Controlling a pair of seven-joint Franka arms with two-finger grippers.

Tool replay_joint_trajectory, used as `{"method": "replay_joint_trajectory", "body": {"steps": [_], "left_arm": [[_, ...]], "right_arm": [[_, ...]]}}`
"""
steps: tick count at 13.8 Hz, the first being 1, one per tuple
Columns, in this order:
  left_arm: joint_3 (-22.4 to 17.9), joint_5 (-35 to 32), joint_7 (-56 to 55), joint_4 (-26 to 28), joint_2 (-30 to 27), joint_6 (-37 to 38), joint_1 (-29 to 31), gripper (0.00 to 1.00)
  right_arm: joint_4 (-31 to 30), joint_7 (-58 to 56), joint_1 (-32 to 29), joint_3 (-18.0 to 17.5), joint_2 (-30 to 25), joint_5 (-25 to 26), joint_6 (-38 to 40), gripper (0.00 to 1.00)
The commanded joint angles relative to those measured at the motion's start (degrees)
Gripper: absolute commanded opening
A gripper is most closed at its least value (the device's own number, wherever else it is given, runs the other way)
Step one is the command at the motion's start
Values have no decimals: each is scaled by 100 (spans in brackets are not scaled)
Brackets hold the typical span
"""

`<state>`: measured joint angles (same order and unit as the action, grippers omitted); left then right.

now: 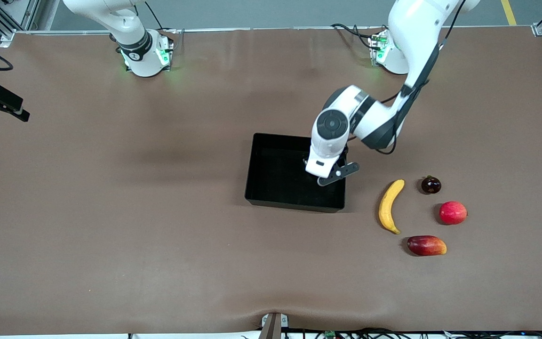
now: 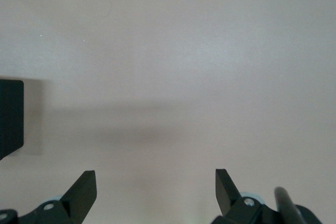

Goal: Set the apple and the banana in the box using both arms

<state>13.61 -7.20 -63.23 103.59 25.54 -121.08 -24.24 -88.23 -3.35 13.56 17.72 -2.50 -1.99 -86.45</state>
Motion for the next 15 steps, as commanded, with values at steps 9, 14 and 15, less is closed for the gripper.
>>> {"method": "replay_joint_trajectory", "body": {"steps": [9,14,15], "left_arm": [[-51,-159,3243,-85,-551,357,1676,100],[-60,-167,4729,-67,195,-345,1985,100],[-60,-159,5141,-67,371,-529,2063,100]], "right_arm": [[61,27,-134,-277,-92,68,137,100],[52,-17,-811,-876,-92,68,190,100],[52,1,-803,-876,-92,59,190,100]]}}
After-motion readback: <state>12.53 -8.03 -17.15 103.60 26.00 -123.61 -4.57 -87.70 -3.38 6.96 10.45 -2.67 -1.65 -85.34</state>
